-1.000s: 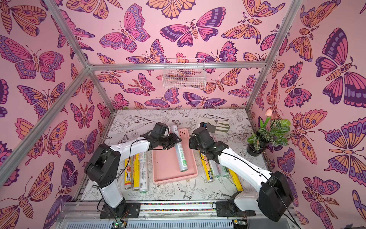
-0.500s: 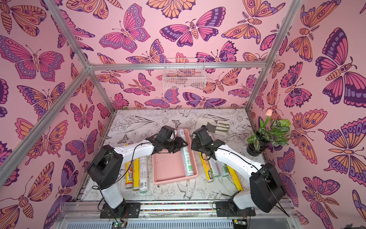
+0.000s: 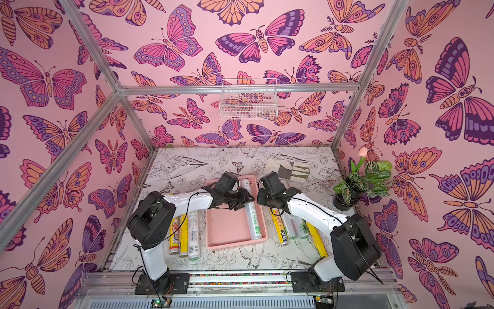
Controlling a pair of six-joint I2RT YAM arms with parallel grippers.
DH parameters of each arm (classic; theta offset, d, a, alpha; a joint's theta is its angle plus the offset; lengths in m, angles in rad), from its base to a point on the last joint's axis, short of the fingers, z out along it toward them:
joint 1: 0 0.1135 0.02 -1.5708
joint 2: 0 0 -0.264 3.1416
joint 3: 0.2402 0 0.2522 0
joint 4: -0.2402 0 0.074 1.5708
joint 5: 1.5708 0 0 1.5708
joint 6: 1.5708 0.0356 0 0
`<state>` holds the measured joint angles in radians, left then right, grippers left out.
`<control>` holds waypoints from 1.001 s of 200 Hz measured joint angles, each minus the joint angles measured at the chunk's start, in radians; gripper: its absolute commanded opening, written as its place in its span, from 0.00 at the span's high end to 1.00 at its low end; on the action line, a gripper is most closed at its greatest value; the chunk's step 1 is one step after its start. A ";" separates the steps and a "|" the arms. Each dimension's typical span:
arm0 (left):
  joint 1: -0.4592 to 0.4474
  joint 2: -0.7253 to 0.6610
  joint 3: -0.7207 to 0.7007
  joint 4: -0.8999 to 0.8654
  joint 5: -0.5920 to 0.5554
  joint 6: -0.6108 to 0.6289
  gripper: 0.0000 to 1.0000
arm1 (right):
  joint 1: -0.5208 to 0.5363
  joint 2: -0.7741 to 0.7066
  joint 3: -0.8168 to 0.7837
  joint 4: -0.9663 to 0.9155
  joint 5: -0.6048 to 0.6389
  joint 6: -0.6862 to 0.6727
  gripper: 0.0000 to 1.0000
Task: Put the plastic wrap into the basket
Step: Place the plastic wrap in the basket.
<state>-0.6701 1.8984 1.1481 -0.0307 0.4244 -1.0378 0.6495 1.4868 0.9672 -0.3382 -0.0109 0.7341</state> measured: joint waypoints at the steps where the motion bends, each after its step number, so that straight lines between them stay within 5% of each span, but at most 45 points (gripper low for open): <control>1: 0.000 0.001 0.000 0.000 0.001 0.000 0.67 | 0.000 0.000 0.000 0.000 0.000 0.000 0.54; 105: 0.000 0.043 0.054 -0.057 0.022 0.039 0.41 | -0.004 0.019 0.000 0.010 -0.039 0.024 0.54; 200: -0.003 0.041 0.080 -0.075 0.031 0.054 0.39 | -0.006 -0.001 -0.025 0.024 -0.034 0.047 0.54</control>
<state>-0.6727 1.9392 1.2278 -0.1059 0.4553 -0.9840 0.6430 1.4860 0.9424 -0.3141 -0.0448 0.7815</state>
